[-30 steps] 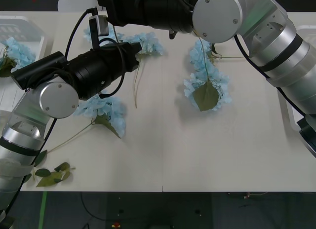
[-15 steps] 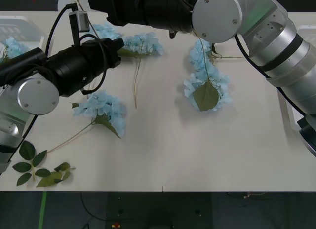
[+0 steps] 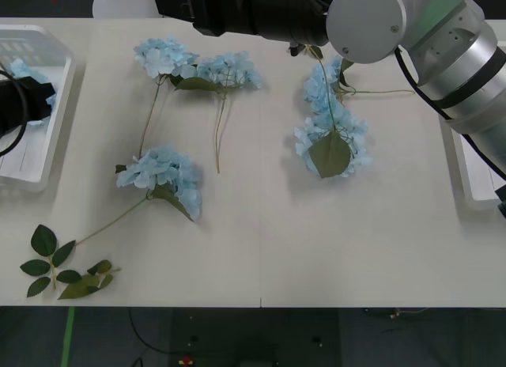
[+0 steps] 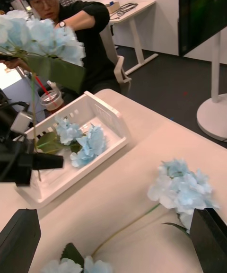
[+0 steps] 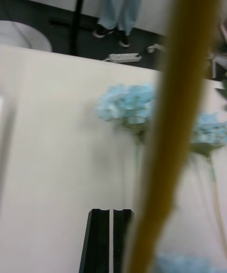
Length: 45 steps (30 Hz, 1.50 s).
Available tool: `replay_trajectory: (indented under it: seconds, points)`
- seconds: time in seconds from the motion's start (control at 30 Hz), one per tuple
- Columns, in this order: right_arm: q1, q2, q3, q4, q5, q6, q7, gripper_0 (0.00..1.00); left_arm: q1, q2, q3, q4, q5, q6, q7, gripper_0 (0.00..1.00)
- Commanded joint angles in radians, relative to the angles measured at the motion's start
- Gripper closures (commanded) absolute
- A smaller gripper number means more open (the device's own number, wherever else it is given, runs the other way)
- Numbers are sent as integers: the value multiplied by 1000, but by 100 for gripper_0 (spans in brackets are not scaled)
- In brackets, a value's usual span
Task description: Place the red flowers into the right box and the blue flowers into the left box. If a person shows an open palm, hand one flower to the person first, then continue sorting.
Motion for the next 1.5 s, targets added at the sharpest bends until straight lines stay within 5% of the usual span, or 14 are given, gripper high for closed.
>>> replay_trajectory:
  seconds: [0.03,0.37,0.57,0.6,0.63,0.67,0.7,0.73,0.8,1.07,1.5]
  points:
    - [-53,-126,3,-13,-21,0,-26,6,9,43,111,128,-3,94,-18,100]
    - [-53,-330,12,-8,-42,67,7,7,-97,34,112,460,40,155,-199,100]
    - [-55,-446,84,-6,-8,90,41,7,-124,31,112,523,59,147,-241,99]
    - [-55,-463,95,-5,-1,90,47,7,-123,32,112,523,57,143,-243,91]
    - [-55,-472,102,-2,4,89,58,6,-123,32,114,523,56,140,-243,71]
    - [-53,-483,113,9,10,90,92,6,-123,32,118,523,53,138,-245,41]
    - [-53,-491,121,27,5,93,138,6,-123,32,126,523,50,138,-245,23]
    - [-55,-491,122,47,-4,103,176,7,-123,32,129,524,46,138,-248,9]
    - [-53,-492,121,78,-13,123,248,7,-124,32,135,523,42,138,-251,0]
    - [-55,-489,122,178,-10,233,615,6,-117,32,215,526,82,213,-274,0]
    - [-58,-331,122,443,200,408,1109,6,-118,63,473,438,154,654,-358,0]
